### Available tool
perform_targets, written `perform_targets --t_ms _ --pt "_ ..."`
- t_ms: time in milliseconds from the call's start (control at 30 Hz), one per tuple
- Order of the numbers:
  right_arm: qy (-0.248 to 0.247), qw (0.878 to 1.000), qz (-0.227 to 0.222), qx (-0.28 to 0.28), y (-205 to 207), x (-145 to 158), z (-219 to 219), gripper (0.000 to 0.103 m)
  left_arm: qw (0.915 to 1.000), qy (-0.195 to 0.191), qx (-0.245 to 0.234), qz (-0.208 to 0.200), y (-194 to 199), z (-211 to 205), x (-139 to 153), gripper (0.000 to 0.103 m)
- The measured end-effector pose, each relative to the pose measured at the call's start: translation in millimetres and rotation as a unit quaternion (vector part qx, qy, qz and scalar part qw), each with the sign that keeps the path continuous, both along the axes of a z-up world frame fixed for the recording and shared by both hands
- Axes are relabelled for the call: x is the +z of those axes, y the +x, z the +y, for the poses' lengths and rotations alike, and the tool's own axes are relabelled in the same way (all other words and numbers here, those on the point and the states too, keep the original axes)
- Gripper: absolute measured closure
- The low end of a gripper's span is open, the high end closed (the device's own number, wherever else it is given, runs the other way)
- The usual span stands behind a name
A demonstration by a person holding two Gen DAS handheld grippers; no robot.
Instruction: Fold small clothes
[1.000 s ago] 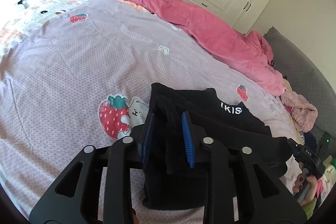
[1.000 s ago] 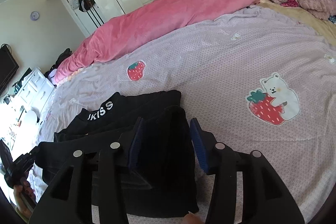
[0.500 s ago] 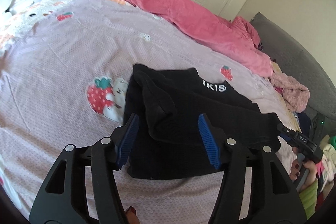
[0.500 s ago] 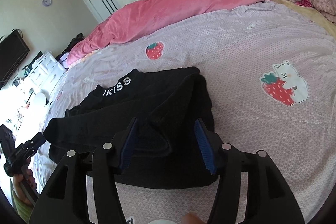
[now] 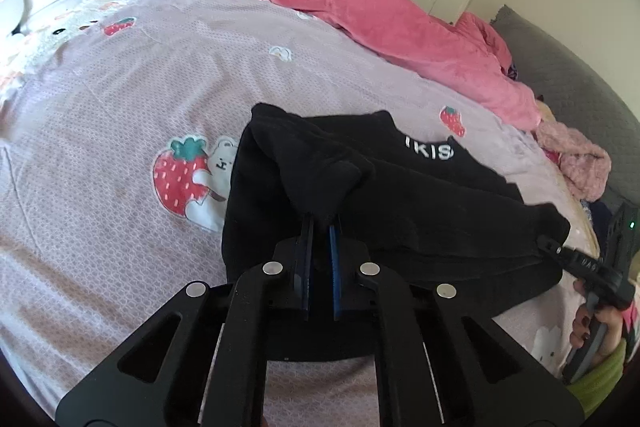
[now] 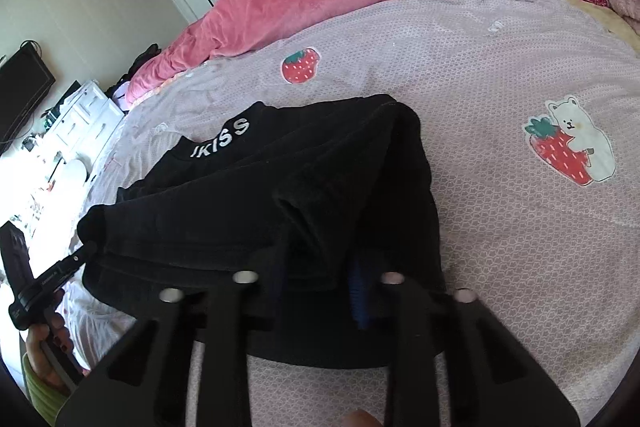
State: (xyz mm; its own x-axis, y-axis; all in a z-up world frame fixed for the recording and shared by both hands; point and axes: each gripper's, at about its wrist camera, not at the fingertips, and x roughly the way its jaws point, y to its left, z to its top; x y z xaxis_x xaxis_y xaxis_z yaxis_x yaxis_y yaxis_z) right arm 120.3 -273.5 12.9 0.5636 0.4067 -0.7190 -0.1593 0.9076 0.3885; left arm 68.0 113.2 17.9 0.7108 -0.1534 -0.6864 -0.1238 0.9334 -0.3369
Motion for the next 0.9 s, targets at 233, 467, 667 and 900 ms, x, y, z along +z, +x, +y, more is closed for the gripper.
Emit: perform_targets --t_ms 233,467,667,900 --pt "0.054 0.998 -0.032 0.005 3.7 20.5 -4.6 0.096 0.9971 -0.064 0.023 -0.035 7.8 22.3 20.4 0.101" --pt "0.123 0.992 -0.029 -0.024 32.5 27.8 -21.3 0.096 0.9921 -0.11 0.043 -0.044 30.4 36.7 26.8 0.101" --pt "0.126 0.991 -0.022 -0.044 58.6 22.0 -20.1 0.096 0.9917 -0.109 0.058 -0.038 56.2 39.7 20.7 0.101" --pt "0.116 0.991 -0.029 -0.053 77.2 18.8 -13.6 0.096 0.9924 -0.093 0.07 -0.039 71.8 40.9 10.7 0.095"
